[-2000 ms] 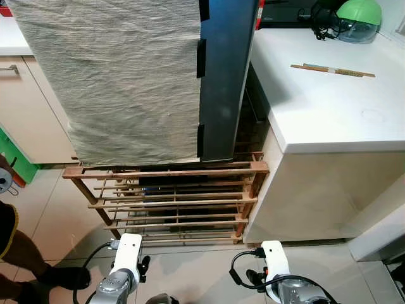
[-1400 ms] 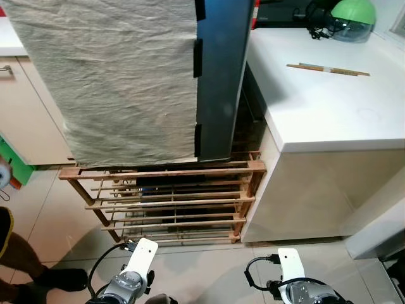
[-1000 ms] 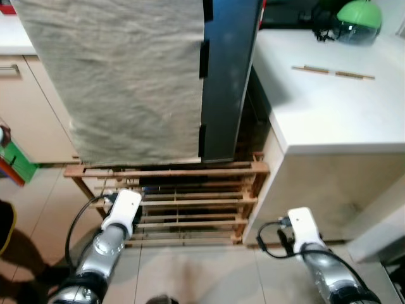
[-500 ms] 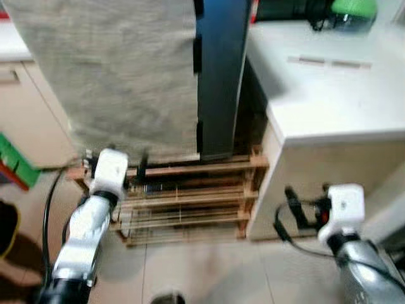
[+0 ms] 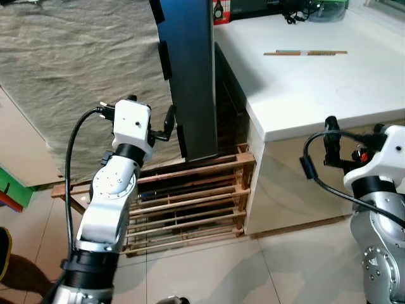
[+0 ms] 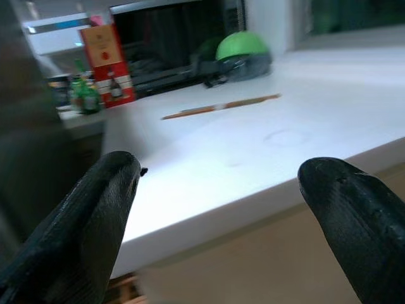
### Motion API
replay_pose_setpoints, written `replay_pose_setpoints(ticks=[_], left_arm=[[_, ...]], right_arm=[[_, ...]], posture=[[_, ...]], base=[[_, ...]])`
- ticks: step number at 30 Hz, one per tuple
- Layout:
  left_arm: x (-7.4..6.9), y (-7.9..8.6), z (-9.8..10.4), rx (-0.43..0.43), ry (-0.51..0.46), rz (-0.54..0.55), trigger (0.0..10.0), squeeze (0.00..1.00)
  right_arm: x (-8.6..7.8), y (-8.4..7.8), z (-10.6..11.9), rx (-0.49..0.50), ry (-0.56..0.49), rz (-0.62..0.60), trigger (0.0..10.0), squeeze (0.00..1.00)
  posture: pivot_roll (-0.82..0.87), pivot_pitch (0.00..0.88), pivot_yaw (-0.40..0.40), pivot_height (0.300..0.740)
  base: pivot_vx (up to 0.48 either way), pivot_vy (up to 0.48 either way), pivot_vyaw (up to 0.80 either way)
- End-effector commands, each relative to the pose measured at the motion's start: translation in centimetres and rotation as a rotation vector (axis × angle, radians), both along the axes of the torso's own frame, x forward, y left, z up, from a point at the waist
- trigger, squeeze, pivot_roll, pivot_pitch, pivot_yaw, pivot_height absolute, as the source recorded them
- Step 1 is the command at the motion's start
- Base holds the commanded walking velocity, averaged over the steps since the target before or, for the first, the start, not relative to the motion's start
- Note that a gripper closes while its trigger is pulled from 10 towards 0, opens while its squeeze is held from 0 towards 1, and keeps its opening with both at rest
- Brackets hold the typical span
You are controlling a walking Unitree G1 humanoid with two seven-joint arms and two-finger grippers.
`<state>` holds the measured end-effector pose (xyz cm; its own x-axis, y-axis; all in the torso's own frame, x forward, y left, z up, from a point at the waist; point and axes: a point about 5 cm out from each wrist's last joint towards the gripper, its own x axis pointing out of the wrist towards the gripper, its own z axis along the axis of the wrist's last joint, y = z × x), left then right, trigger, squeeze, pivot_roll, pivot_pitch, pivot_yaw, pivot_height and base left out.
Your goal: Clothes washing
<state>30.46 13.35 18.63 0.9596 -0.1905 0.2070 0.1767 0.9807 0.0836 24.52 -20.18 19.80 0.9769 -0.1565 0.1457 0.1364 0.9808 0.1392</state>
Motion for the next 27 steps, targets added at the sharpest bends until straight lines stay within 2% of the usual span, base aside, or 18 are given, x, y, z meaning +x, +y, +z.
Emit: replay_pose_setpoints(ticks=[1,4,6,9,12,16,19,21,27], left_arm=[[-0.2,0.7,0.1,-0.007,0.002,0.012,10.0,0.00],[-0.4,0.3,0.3,-0.005,-0.001,-0.029,10.0,0.00],[-0.3,0.6,0.4,0.040,-0.017,0.027,10.0,0.00],[-0.1,0.2,0.4,-0.031,0.024,-0.031,10.0,0.00],[-0.2,-0.6,0.9,0.055,-0.024,-0.029,10.0,0.00],[0.0,-1.4,0.9,0.014,0.019,-0.052,10.0,0.00],[0.2,-1.7,1.1,0.086,-0.021,-0.036,10.0,0.00],[0.3,-1.7,1.2,0.081,-0.043,-0.027,10.0,0.00],[0.7,-1.8,1.2,0.078,-0.027,-0.023,10.0,0.00]], right_arm=[[0.0,0.2,0.6,0.020,-0.016,0.007,10.0,0.00],[0.3,0.1,0.6,-0.049,-0.007,-0.062,10.0,0.00],[0.4,0.2,0.5,-0.076,-0.019,-0.050,10.0,0.00],[0.6,1.1,0.3,-0.061,-0.003,0.017,10.0,0.00],[0.9,1.7,0.3,-0.095,0.048,0.039,10.0,0.00],[0.9,1.8,0.6,-0.085,0.035,0.015,10.0,0.00],[0.7,1.7,0.6,-0.074,0.031,-0.019,10.0,0.00],[0.6,1.6,0.5,-0.075,0.032,-0.031,10.0,0.00],[0.2,1.4,0.5,-0.093,0.040,-0.087,10.0,0.00]], posture=[[-0.04,0.000,0.090,0.740],[-0.03,0.000,0.079,0.740],[-0.03,0.000,0.078,0.740],[-0.03,0.000,0.078,0.740],[-0.04,0.000,0.082,0.740],[-0.06,0.000,0.096,0.740],[-0.07,0.000,0.104,0.740],[-0.08,0.000,0.108,0.740],[-0.10,0.000,0.128,0.740]], base=[[0.000,0.000,0.00],[0.000,0.000,0.00],[0.000,0.000,0.00],[0.000,0.000,0.00],[0.000,0.000,0.00],[0.000,0.000,-0.80],[0.000,0.000,-0.80],[0.000,0.000,-0.80],[0.000,0.000,-0.80]])
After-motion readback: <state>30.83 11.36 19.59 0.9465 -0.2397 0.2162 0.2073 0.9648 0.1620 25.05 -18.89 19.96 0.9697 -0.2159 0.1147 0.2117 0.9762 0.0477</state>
